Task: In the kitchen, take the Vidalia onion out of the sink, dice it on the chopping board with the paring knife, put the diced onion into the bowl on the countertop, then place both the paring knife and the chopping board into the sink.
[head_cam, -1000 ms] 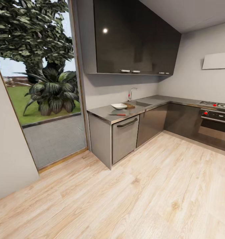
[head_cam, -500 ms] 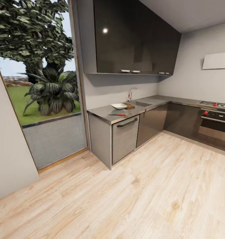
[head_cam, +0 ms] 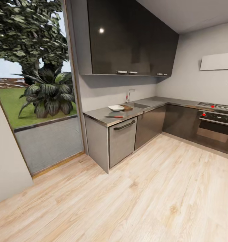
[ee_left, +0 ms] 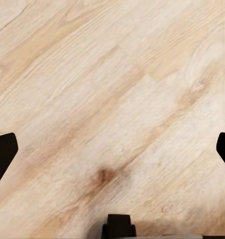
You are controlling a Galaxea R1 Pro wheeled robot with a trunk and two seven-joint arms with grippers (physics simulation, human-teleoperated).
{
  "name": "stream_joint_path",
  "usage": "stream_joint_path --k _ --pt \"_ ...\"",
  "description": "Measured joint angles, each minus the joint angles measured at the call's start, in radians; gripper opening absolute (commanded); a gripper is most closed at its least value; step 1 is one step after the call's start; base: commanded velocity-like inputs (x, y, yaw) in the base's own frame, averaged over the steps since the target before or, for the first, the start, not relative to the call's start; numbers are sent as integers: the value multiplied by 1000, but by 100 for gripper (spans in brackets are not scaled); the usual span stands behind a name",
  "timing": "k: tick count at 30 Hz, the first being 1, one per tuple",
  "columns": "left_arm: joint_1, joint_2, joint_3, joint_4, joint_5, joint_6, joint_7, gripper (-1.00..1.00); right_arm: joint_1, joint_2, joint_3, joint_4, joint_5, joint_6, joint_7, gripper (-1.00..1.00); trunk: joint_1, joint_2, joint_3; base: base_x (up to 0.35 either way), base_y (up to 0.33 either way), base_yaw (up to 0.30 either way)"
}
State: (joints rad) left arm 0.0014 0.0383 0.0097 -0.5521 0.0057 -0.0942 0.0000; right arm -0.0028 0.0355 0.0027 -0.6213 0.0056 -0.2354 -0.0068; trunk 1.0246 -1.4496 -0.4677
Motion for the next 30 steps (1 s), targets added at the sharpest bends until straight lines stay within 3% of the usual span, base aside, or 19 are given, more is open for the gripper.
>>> stream_joint_path --k 19,30 --pt "0 0 0 4 0 0 1 100 0 0 0 0 0 0 0 100 0 0 11 222 -245 -215" --pt "0 -1 0 4 0 -1 0 100 0 2 0 0 0 -1 0 100 0 0 13 223 -247 -48"
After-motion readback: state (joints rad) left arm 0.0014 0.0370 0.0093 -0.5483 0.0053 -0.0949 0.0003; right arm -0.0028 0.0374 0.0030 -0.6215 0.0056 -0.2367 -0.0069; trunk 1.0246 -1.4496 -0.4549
